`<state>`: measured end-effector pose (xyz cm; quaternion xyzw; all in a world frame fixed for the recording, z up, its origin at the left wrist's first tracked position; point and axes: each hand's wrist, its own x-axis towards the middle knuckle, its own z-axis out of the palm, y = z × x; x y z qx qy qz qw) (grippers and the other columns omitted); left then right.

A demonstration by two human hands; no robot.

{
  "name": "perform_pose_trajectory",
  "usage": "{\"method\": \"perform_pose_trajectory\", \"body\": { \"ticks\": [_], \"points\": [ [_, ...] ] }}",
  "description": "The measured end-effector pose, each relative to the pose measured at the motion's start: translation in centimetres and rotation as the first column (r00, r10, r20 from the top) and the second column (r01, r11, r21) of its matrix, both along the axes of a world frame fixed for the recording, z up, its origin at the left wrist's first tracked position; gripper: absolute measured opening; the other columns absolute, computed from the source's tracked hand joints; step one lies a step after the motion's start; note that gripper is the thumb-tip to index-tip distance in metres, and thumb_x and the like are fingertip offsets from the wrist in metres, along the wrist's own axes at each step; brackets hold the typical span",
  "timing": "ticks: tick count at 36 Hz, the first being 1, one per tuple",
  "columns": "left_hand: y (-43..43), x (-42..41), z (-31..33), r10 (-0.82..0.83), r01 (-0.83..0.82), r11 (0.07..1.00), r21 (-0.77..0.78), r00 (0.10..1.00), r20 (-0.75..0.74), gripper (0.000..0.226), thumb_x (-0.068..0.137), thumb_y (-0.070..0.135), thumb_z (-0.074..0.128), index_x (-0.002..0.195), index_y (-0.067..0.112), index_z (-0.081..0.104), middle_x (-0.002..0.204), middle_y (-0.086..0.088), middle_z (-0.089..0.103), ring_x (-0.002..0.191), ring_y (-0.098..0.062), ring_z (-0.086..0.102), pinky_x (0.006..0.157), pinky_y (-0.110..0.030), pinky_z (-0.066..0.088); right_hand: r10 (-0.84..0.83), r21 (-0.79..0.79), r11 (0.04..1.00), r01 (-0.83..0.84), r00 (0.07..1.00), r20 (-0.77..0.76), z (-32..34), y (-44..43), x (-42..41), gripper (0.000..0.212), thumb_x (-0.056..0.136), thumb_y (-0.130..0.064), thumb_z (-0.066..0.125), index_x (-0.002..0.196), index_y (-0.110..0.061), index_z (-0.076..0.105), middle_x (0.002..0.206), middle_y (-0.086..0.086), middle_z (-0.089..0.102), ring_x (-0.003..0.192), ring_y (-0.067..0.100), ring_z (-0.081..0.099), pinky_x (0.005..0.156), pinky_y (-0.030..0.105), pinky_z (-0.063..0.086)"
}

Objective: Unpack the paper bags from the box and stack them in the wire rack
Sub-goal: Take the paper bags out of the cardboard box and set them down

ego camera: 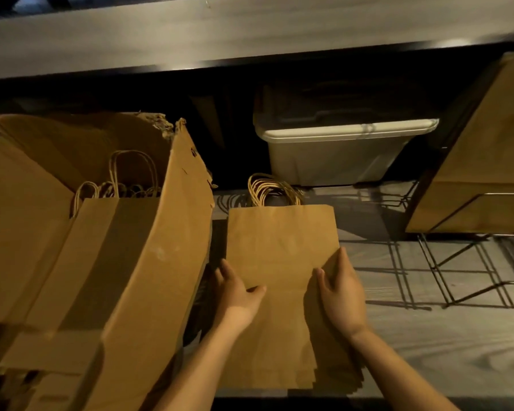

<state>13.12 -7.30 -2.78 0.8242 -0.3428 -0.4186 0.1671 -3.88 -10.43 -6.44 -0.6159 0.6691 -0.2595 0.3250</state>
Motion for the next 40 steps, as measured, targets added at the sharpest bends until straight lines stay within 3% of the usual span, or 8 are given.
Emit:
{"method": "perform_pose_trajectory", "body": {
  "ticks": [5, 9, 17, 22, 26, 32, 36, 40],
  "points": [
    [-0.2, 0.8, -0.4, 0.016, -0.017, 1.000, -0.002, 0.999, -0.052, 0.101, 0.089, 0.034, 0.062, 0.147, 0.016, -0.019, 0.158, -0.007, -0.014, 0.146, -0.028, 0.001, 0.116, -0.043, 0.018, 0.062, 0.023, 0.998, -0.063, 0.998, 0.017, 0.4, -1.0, 0.2, 0.070, 0.093, -0.026, 0.056, 0.150, -0.015, 0.018, 0.150, 0.004, 0.037, 0.133, 0.021, 0.040, 0.106, 0.030, 0.035],
    [-0.4, 1.3, -0.2, 0.000, 0.000, 1.000, -0.004, 0.996, -0.089, 0.100, 0.090, 0.034, 0.061, 0.148, 0.017, -0.018, 0.159, -0.005, -0.010, 0.146, -0.025, 0.000, 0.116, -0.040, 0.015, 0.061, 0.082, 0.994, -0.066, 0.997, 0.057, 0.3, -1.1, -0.2, 0.073, 0.092, -0.027, 0.058, 0.151, -0.015, 0.016, 0.149, 0.005, 0.038, 0.134, 0.021, 0.039, 0.110, 0.038, 0.036],
    [1.2, 1.2, -0.4, 0.013, -0.014, 1.000, -0.009, 0.993, -0.119, 0.097, 0.092, 0.031, 0.058, 0.146, 0.023, -0.021, 0.159, -0.004, 0.008, 0.143, -0.025, 0.021, 0.114, -0.041, 0.027, 0.058, 0.148, 0.987, -0.070, 0.995, 0.087, -0.3, 1.3, -0.8, 0.082, 0.091, -0.026, 0.059, 0.151, -0.018, 0.004, 0.153, 0.006, 0.028, 0.139, 0.023, 0.029, 0.113, 0.036, 0.026],
    [1.2, 0.5, 0.7, -0.047, 0.047, 0.999, -0.020, 0.998, -0.035, 0.092, 0.093, 0.035, 0.054, 0.147, 0.022, -0.019, 0.159, -0.004, -0.004, 0.146, -0.024, 0.007, 0.117, -0.041, 0.018, 0.029, 0.006, 1.000, -0.029, 0.999, -0.030, 1.1, 0.6, -1.0, 0.073, 0.090, -0.031, 0.059, 0.149, -0.015, 0.019, 0.155, 0.005, 0.024, 0.143, 0.020, 0.021, 0.117, 0.041, 0.022],
    [0.4, 0.0, 3.2, -0.182, 0.183, 0.982, -0.033, 0.982, 0.045, 0.085, 0.095, 0.039, 0.050, 0.150, 0.022, -0.012, 0.158, -0.001, -0.015, 0.146, -0.023, -0.006, 0.117, -0.040, 0.009, 0.083, -0.164, 0.982, -0.099, 0.991, -0.105, 4.7, -1.4, 0.2, 0.061, 0.091, -0.040, 0.054, 0.144, -0.018, 0.033, 0.141, 0.005, 0.045, 0.129, 0.021, 0.042, 0.106, 0.042, 0.039],
    [-0.5, 0.3, 9.8, -0.423, 0.449, 0.869, -0.206, 0.892, 0.159, 0.058, 0.096, 0.041, 0.047, 0.148, 0.024, 0.027, 0.153, 0.002, 0.028, 0.139, -0.019, 0.029, 0.113, -0.037, 0.029, 0.255, -0.195, 0.944, -0.266, 0.964, -0.078, 10.1, -5.2, 3.2, 0.040, 0.095, -0.044, 0.047, 0.126, -0.020, 0.054, 0.104, 0.002, 0.068, 0.097, 0.020, 0.063, 0.080, 0.042, 0.053],
    [-0.3, 1.8, 15.9, -0.478, 0.549, 0.780, -0.302, 0.833, 0.280, 0.044, 0.097, 0.037, 0.046, 0.139, 0.026, 0.043, 0.134, 0.004, 0.053, 0.119, -0.012, 0.051, 0.100, -0.035, 0.044, 0.395, -0.337, 0.855, -0.395, 0.916, -0.074, 14.1, -6.9, 6.0, 0.029, 0.096, -0.036, 0.049, 0.109, -0.015, 0.064, 0.087, 0.000, 0.066, 0.083, 0.019, 0.061, 0.067, 0.037, 0.047],
    [0.2, 3.9, 20.7, -0.404, 0.592, 0.724, -0.354, 0.780, 0.478, 0.041, 0.097, 0.039, 0.045, 0.137, 0.029, 0.045, 0.118, 0.006, 0.060, 0.098, -0.007, 0.057, 0.089, -0.032, 0.051, 0.479, -0.428, 0.762, -0.486, 0.868, -0.131, 18.0, -7.8, 9.1, 0.029, 0.097, -0.033, 0.048, 0.113, -0.016, 0.064, 0.097, 0.002, 0.068, 0.089, 0.018, 0.063, 0.077, 0.043, 0.053]
  ]
}}
